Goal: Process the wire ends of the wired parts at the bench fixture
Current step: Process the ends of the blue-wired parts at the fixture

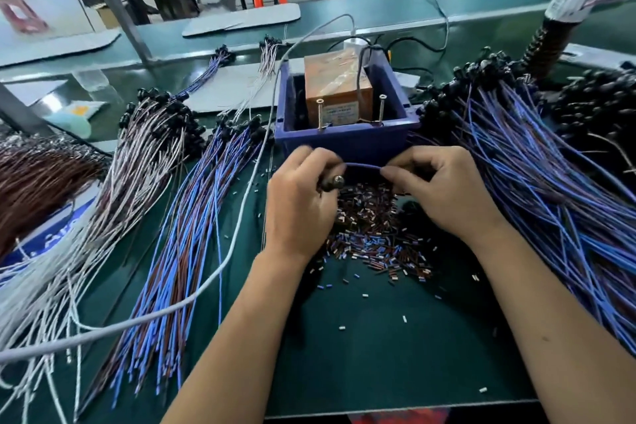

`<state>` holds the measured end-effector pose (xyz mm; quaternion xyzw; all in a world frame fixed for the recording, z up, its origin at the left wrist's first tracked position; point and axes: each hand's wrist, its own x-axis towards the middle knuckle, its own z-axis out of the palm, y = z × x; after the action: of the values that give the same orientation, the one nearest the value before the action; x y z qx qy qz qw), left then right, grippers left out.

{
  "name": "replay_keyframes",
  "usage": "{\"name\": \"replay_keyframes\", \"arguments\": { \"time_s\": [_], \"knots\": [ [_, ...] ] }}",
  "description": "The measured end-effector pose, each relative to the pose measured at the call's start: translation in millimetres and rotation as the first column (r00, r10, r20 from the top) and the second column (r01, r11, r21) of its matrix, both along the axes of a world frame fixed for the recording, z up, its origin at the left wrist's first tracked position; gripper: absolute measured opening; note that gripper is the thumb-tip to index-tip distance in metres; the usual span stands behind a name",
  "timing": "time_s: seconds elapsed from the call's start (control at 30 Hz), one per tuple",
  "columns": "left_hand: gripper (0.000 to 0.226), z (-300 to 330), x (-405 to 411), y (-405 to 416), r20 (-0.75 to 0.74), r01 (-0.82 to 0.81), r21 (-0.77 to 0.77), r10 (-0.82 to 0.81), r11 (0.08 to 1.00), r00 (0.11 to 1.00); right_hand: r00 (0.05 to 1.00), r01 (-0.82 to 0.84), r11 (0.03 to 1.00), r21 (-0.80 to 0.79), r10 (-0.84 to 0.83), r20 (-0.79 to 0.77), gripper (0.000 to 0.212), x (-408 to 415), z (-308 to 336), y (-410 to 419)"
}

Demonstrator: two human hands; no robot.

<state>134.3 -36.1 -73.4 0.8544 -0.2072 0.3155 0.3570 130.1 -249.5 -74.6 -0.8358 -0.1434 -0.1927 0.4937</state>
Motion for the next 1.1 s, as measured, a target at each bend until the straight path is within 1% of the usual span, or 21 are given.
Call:
{"name": "replay_keyframes", "arguments": {
  "time_s": [0.07, 0.13, 0.2, 0.27, 0.33, 0.43, 0.5, 0.57, 0.63, 0.77, 0.93, 1.1],
  "knots": [
    [0.01, -0.6, -0.9, 0.1, -0.016, -0.076, -0.027, 0.076, 0.997, 0.997, 1.0, 0.012, 1.0, 0.028, -0.011, -0.017, 0.012, 0.5, -0.7, -3.2],
    [0.011, -1.6, -4.7, -3.3, -0.026, -0.084, -0.028, 0.083, 0.996, 0.996, 1.0, 0.017, 0.999, 0.043, -0.016, -0.017, 0.013, 1.2, -1.1, -3.4],
    [0.016, -0.6, -7.8, -7.9, -0.015, -0.017, 0.003, 0.017, 1.0, 1.0, 0.999, -0.016, 0.999, 0.03, 0.017, -0.029, 0.014, 1.0, -0.9, 1.0],
    [0.022, -0.8, -9.6, -13.7, -0.02, 0.095, 0.05, -0.094, 0.994, 0.995, 0.997, -0.071, 0.997, -0.004, 0.071, -0.029, 0.013, -0.5, -2.0, 6.6],
    [0.023, -1.4, -10.2, -17.3, -0.035, 0.134, 0.058, -0.132, 0.989, 0.991, 0.996, -0.086, 0.996, 0.002, 0.086, -0.034, 0.012, -1.6, -2.4, 8.4],
    [0.016, -4.3, -7.9, -15.4, -0.02, 0.033, -0.008, -0.033, 0.999, 0.999, 0.997, -0.003, 0.991, 0.134, 0.013, -0.077, 0.011, -0.4, -2.0, 2.7],
    [0.008, -7.1, -5.4, -11.6, -0.046, -0.034, -0.054, 0.031, 0.998, 0.998, 0.992, 0.045, 0.976, 0.215, -0.019, -0.122, 0.015, 0.6, -1.6, -0.7],
    [0.016, -9.8, -3.7, -10.5, -0.073, -0.051, -0.084, 0.045, 0.995, 0.996, 0.987, 0.065, 0.966, 0.252, -0.026, -0.156, 0.02, 0.9, -1.8, -0.4],
    [0.017, -10.8, -4.2, -12.3, -0.086, -0.027, -0.087, 0.02, 0.996, 0.996, 0.986, 0.05, 0.962, 0.269, -0.004, -0.17, 0.022, 0.6, -2.0, 2.3],
    [0.006, -10.4, -4.8, -17.7, -0.085, 0.102, -0.079, -0.108, 0.992, 0.99, 0.984, -0.025, 0.97, 0.242, 0.067, -0.168, 0.019, -1.2, -2.6, 9.6],
    [0.013, -11.6, -3.4, -16.9, -0.092, 0.098, -0.148, -0.113, 0.984, 0.989, 0.983, -0.008, 0.968, 0.252, 0.054, -0.177, 0.025, -2.6, -1.7, 9.1],
    [0.016, -8.2, -3.2, -12.1, -0.1, 0.136, -0.188, -0.156, 0.973, 0.983, 0.982, -0.07, 0.948, 0.31, 0.12, -0.145, 0.03, -4.0, -1.7, 9.7]
  ]
}}
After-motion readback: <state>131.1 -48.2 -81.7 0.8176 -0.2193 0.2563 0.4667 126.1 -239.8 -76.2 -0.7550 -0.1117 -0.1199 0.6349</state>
